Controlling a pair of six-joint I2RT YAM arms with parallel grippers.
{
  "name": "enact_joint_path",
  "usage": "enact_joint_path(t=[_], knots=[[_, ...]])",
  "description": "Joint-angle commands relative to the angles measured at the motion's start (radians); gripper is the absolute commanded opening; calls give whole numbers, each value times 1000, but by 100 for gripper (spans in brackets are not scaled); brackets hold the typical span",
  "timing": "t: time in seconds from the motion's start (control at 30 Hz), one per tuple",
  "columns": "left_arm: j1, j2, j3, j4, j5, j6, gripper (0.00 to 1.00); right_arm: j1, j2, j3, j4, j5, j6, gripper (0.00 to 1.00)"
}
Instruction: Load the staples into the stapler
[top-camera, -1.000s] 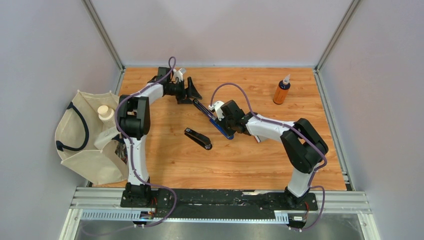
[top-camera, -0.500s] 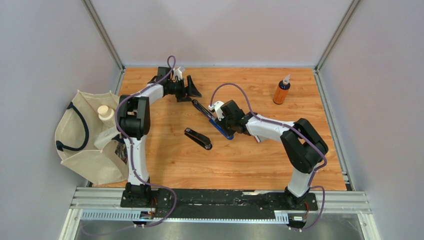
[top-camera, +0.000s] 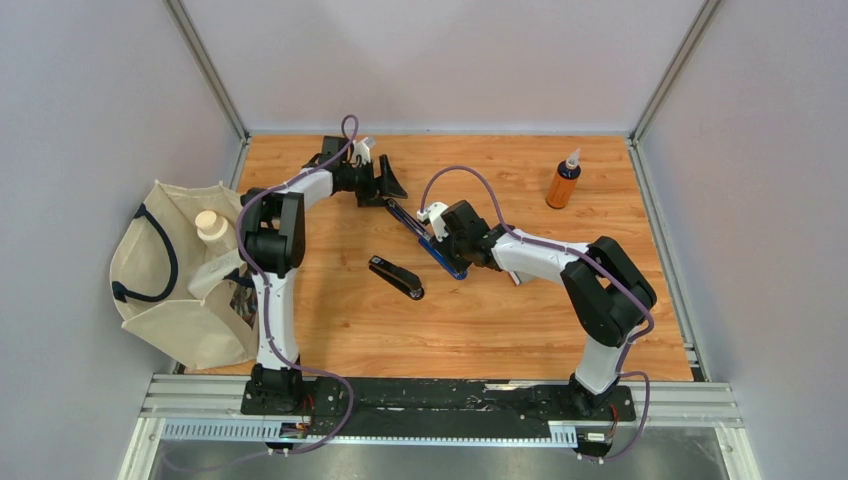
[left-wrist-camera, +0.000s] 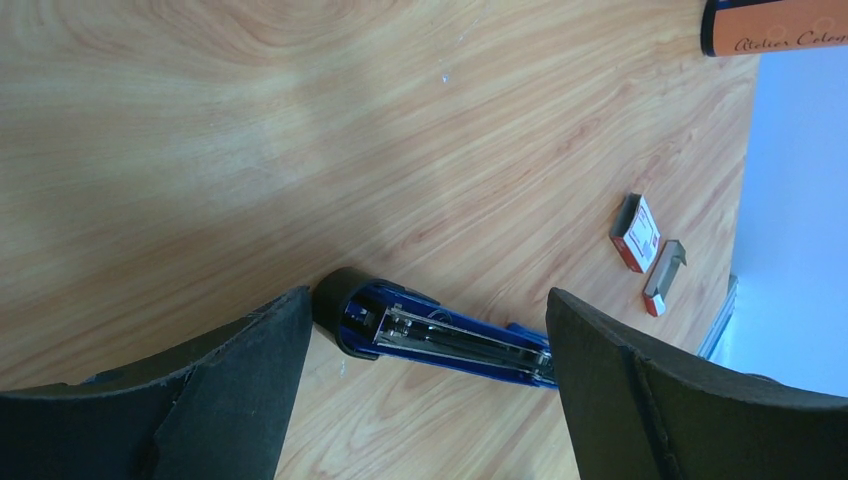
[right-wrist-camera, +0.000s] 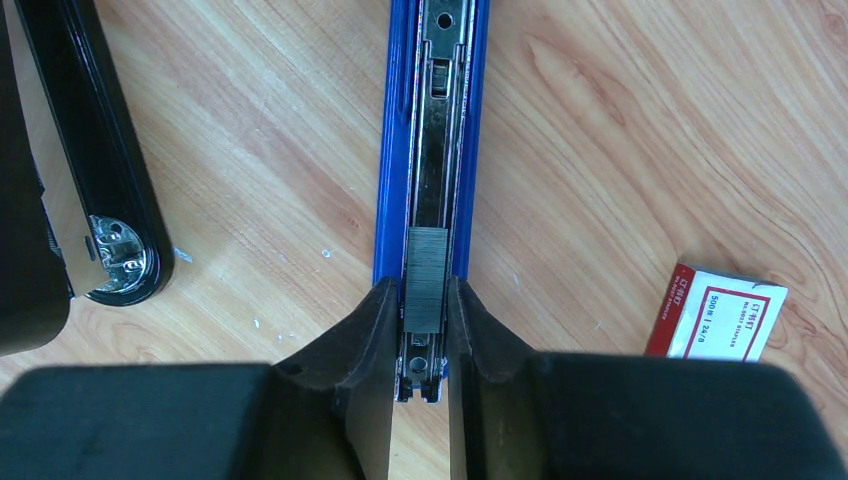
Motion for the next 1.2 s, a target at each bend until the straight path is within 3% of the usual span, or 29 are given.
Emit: enact_joint_path(t=[0.0,0.6,1.17], knots=[[-18,30,43,-13,3,16,95,12,28,-8,-7,-37,-1,22],[-32,-35,-23,186,254,-42,95,12,57,-6,-3,-16,-16,21],[-64,-177,-158,511,362,-298,95,12,76,-6,6,-2,-25,20]])
